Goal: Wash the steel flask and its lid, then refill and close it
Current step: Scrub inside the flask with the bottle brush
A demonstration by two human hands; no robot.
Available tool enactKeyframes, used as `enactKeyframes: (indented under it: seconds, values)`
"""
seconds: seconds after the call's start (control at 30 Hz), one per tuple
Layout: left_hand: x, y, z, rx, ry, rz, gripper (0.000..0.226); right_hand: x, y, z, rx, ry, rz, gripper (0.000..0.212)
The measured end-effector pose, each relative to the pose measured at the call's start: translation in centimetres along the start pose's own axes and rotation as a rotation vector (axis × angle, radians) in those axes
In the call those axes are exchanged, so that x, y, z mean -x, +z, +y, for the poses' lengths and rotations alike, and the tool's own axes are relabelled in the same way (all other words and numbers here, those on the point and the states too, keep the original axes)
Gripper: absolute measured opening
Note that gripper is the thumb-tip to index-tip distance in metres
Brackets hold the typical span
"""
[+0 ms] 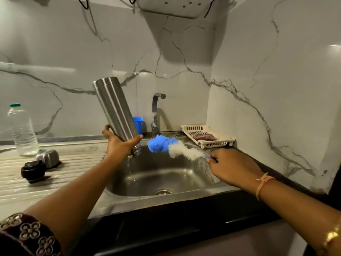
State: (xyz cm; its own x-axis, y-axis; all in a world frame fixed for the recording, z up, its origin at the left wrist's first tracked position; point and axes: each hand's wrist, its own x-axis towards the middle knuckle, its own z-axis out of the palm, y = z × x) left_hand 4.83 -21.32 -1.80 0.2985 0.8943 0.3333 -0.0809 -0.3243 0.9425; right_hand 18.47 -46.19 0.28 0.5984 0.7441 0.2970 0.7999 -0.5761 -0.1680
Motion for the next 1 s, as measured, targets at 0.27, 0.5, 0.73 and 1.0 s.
enactKeyframes:
  seconds: [0.27,0.5,0.73,1.0]
  values:
    - [0.7,-0.5,-4.2,0.003,-0.115,-0.085,0.092,-1.7,0.3,-1.2,0.094,0.047,0.019,0.027]
    - [-0.6,-1.8,-5.2,0.033,-0.136,-0.073,0.084,-5.6,1.1,-3.0,0.108,0.017,0.101,0.028]
    - [-1.6,-1.5,-6.2,0.049,-0.194,-0.081,0.081,-10.5,2.9,-6.2,0.056,0.03,0.118,0.019]
    - [-2.5,-1.5,-7.4,0.2,-0.328,-0.037,0.083,-15.3,1.8,-9.0,0.081,-0.009,0.159,0.012]
